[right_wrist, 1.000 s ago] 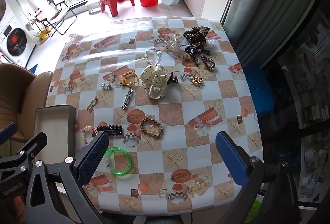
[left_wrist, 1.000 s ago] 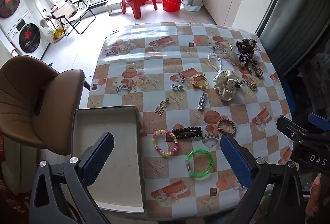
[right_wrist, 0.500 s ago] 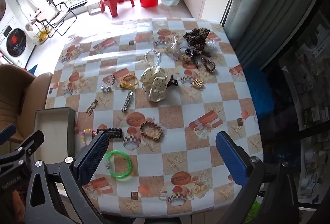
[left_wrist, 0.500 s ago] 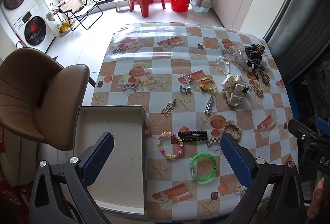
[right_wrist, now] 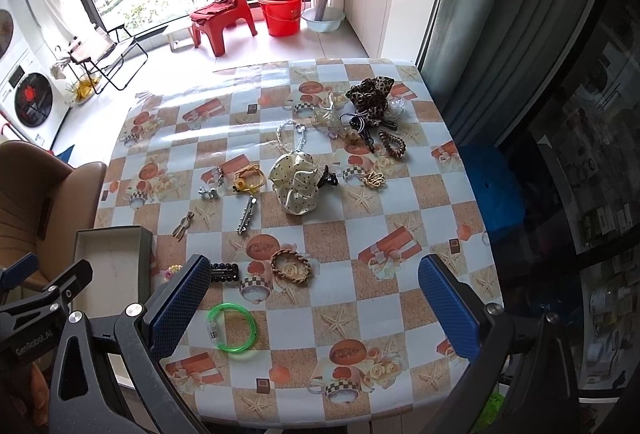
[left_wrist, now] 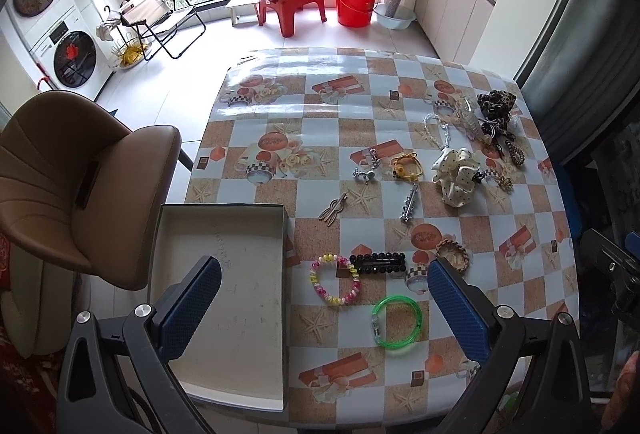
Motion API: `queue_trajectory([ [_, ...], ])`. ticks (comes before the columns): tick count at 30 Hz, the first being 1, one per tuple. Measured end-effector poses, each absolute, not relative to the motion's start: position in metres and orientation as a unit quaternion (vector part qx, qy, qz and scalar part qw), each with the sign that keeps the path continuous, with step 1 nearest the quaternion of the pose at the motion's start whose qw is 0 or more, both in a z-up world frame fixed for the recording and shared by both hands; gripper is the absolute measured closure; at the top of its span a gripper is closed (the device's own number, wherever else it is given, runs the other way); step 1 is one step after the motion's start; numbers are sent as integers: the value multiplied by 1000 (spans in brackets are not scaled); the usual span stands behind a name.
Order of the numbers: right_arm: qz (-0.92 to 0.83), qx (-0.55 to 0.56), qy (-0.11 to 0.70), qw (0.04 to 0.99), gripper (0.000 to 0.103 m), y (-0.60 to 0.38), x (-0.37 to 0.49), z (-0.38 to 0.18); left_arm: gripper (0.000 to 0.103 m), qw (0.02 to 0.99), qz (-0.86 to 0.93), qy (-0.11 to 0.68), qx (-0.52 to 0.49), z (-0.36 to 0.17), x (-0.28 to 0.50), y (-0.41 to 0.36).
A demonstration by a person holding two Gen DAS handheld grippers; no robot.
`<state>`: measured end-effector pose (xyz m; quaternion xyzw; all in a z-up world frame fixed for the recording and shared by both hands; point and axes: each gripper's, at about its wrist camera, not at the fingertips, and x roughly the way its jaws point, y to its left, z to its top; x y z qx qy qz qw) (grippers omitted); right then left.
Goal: Organize jewelry
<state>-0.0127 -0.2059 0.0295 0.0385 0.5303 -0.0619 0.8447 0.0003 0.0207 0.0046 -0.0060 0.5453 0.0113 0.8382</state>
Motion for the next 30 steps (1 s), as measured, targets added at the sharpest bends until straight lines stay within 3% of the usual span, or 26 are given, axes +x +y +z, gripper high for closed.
queue_trajectory([
  [30,-61,39,531,845,0,-202,-17,32,0,842,15,540,-9,4,-10,25],
])
